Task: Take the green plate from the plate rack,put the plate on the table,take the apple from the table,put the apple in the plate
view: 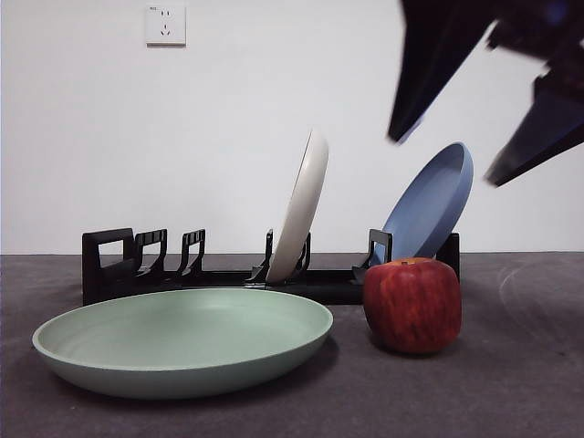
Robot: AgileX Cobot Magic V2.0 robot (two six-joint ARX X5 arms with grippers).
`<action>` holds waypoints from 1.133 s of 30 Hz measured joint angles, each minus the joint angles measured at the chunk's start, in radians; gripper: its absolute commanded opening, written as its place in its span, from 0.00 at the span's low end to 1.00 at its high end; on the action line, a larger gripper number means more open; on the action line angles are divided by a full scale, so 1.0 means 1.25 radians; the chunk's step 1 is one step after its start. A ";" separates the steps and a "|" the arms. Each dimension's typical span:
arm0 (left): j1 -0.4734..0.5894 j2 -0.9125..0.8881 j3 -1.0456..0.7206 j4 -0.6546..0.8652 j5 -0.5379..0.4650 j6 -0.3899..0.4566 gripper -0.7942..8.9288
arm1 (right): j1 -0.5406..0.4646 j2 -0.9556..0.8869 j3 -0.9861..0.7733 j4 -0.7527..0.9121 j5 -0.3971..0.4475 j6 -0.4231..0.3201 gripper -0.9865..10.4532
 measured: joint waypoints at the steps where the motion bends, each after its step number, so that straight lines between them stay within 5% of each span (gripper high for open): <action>1: 0.000 0.000 0.000 0.000 0.007 0.001 0.41 | 0.007 0.017 0.000 0.017 0.010 0.003 0.69; 20: 0.000 -0.037 0.000 0.000 0.010 0.013 0.41 | 0.024 0.343 0.000 0.212 0.101 0.018 0.68; 23: 0.000 -0.041 0.000 0.000 0.010 0.015 0.41 | 0.024 0.357 -0.002 0.208 0.111 0.021 0.53; 28: 0.000 -0.043 0.000 0.000 0.010 0.015 0.41 | 0.024 0.356 0.001 0.183 0.120 0.027 0.06; 34: 0.000 -0.043 0.000 0.000 0.010 0.016 0.41 | 0.024 0.356 0.072 0.075 0.152 0.026 0.08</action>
